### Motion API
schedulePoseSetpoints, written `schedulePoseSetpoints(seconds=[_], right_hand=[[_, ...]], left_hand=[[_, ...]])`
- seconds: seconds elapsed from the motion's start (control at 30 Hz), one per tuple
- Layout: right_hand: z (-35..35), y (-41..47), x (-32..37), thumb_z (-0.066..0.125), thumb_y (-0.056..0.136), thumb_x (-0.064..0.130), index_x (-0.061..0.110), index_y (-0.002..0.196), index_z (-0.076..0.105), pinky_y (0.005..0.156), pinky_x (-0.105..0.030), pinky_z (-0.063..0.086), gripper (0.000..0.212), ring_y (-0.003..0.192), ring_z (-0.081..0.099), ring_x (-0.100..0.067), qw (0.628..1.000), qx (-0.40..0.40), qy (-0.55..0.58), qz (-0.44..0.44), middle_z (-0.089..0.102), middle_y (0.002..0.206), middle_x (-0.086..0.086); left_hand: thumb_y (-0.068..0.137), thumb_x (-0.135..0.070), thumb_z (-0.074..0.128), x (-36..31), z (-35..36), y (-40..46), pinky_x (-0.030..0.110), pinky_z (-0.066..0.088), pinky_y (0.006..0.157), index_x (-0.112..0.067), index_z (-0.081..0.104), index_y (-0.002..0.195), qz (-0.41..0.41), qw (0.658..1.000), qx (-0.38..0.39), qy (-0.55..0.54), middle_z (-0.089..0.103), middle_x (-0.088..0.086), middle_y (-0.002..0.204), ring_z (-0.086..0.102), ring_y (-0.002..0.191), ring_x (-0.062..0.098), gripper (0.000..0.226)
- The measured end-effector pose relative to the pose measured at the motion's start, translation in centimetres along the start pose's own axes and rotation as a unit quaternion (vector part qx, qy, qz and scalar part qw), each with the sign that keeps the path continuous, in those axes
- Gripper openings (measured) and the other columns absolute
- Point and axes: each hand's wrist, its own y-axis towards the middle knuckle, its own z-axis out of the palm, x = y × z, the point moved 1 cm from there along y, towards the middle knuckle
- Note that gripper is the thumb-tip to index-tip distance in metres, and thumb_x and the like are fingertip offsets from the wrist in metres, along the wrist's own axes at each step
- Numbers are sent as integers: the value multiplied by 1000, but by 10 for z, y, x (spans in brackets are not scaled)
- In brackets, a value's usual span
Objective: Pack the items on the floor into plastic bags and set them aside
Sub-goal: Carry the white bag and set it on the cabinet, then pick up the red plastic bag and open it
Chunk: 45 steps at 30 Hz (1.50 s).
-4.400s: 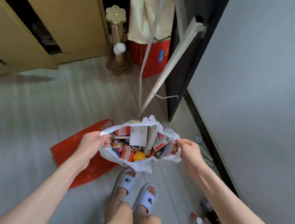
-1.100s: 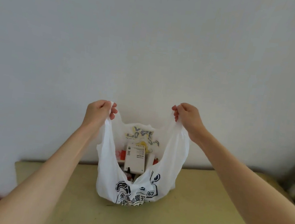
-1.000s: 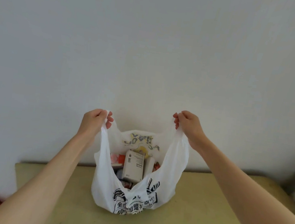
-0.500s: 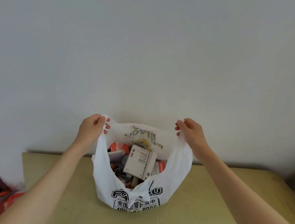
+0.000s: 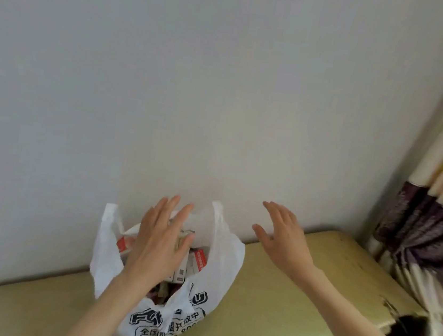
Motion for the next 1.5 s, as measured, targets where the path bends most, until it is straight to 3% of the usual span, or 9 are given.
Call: schedulePoseSetpoints(seconds=[0.1, 0.23, 0.5, 0.67, 0.83, 0.97, 1.13, 1.33, 1.5], right_hand=[[-12, -62, -34, 32, 83, 59, 17, 139, 38, 109, -47, 27, 70, 136, 32, -31, 995, -19, -69, 73, 39, 145, -10], [-28, -171, -65, 41, 90, 54, 27, 146, 16, 115, -45, 6, 67, 145, 3, -21, 974, 8, -125, 191, 12, 156, -1], [-95, -379, -79, 43, 90, 51, 26, 146, 18, 115, -45, 9, 66, 144, 7, -21, 908, -36, -160, 385, 16, 155, 0], [-128, -506, -77, 36, 88, 58, 25, 146, 20, 115, -45, 10, 68, 144, 9, -21, 861, -76, -151, 479, 18, 155, 0], [-161, -643, -70, 37, 85, 56, 23, 144, 25, 113, -48, 14, 68, 143, 13, -22, 805, -112, -149, 563, 24, 153, -1], [-198, -763, -68, 33, 82, 61, 22, 143, 29, 113, -49, 16, 73, 143, 17, -23, 761, -125, -157, 616, 28, 151, -3], [-242, -883, -69, 17, 71, 69, 22, 144, 27, 113, -48, 15, 87, 143, 16, -22, 717, -126, -167, 665, 25, 153, -2], [-271, -956, -79, 26, 81, 63, 25, 146, 18, 114, -45, 8, 75, 144, 8, -18, 703, -122, -147, 685, 16, 155, 1], [-282, -986, -100, 8, 69, 69, 28, 146, 13, 115, -41, 3, 86, 144, 4, -15, 686, -133, -132, 703, 10, 156, 3]], left_hand=[[87, -49, 29, -39, 36, -15, 49, 23, 106, -23, 32, 138, 59, 997, 52, -14, 32, 13, 147, 29, 135, 35, 57], [88, -57, 23, -98, 70, -49, 52, 21, 110, -25, 28, 140, 141, 985, 100, -27, 30, 13, 148, 19, 137, 31, 62], [82, -56, 24, -220, 84, -145, 51, 19, 109, -26, 28, 143, 291, 933, 183, -108, 22, 11, 152, 13, 140, 34, 68], [92, -47, 39, -306, 83, -238, 44, -3, 113, -30, 10, 146, 405, 869, 240, -152, 0, 6, 155, -11, 141, 26, 64], [79, -39, 67, -392, 81, -325, 55, 27, 103, -24, 33, 139, 498, 818, 254, -134, 37, 15, 144, 31, 134, 36, 71], [84, -47, 49, -478, 72, -409, 56, 27, 103, -23, 36, 139, 521, 795, 259, -172, 38, 15, 144, 29, 134, 36, 61], [81, -57, 21, -572, 45, -524, 44, 4, 110, -26, 26, 144, 536, 758, 302, -219, 19, 10, 153, 9, 142, 32, 70], [81, -52, 33, -639, 36, -583, 55, 33, 98, -22, 43, 135, 594, 726, 298, -178, 44, 16, 139, 38, 128, 41, 62], [82, -51, 33, -692, 43, -597, 56, 34, 99, -21, 42, 136, 594, 722, 307, -176, 42, 17, 140, 36, 130, 41, 62]])
